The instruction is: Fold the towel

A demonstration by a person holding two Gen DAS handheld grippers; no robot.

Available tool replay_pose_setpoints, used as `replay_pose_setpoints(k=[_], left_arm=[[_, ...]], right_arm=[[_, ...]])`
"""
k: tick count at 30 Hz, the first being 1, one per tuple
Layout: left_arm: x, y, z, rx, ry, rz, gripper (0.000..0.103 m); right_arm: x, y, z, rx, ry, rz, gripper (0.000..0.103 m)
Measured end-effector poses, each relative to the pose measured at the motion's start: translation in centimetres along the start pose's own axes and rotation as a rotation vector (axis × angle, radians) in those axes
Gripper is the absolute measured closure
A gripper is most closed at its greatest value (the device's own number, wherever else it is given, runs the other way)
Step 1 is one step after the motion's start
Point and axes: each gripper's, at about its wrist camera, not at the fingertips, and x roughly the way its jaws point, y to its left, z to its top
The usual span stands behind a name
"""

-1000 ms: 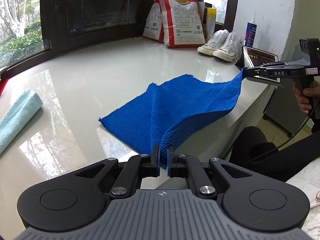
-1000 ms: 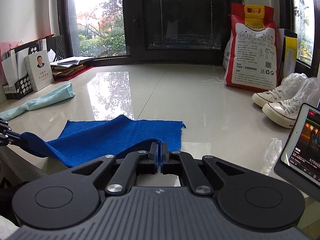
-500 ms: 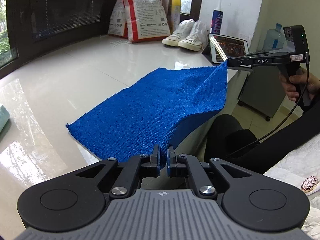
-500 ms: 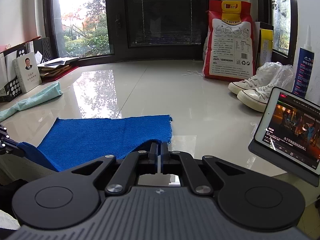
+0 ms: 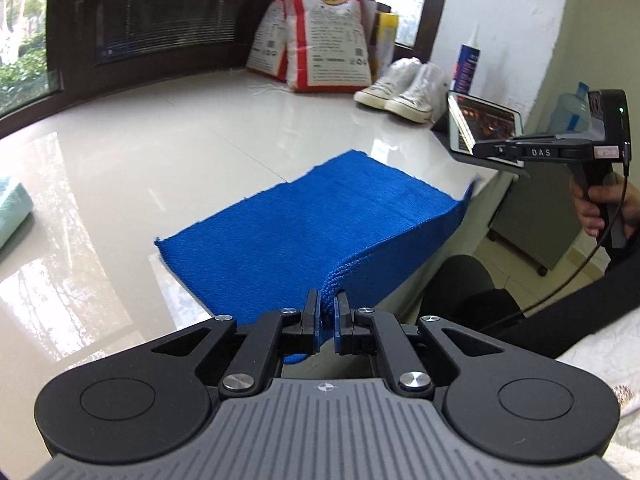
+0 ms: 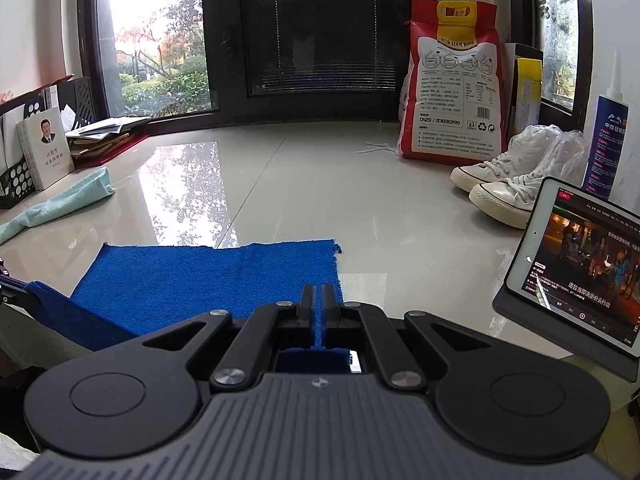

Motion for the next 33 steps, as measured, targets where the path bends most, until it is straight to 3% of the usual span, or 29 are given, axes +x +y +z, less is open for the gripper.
replay_pose_setpoints(k=[19, 30, 33], left_arm=[[0.6, 1.3, 1.1, -0.027, 0.0, 0.028, 0.096], [1.7, 1.6, 0.6, -0.024, 0.041, 0.038, 0.096], [2.0, 1.6, 0.5, -0.026, 0.048, 0.035, 0.096]], right_arm=[[2.2, -0.4, 0.2, 0.018, 0.029, -0.02, 0.1], [5.3, -0.2, -0.5, -0.009, 0.113, 0.004, 0.098], [6.1, -0.2, -0.6, -0.019, 0.125, 0.006, 0.09]])
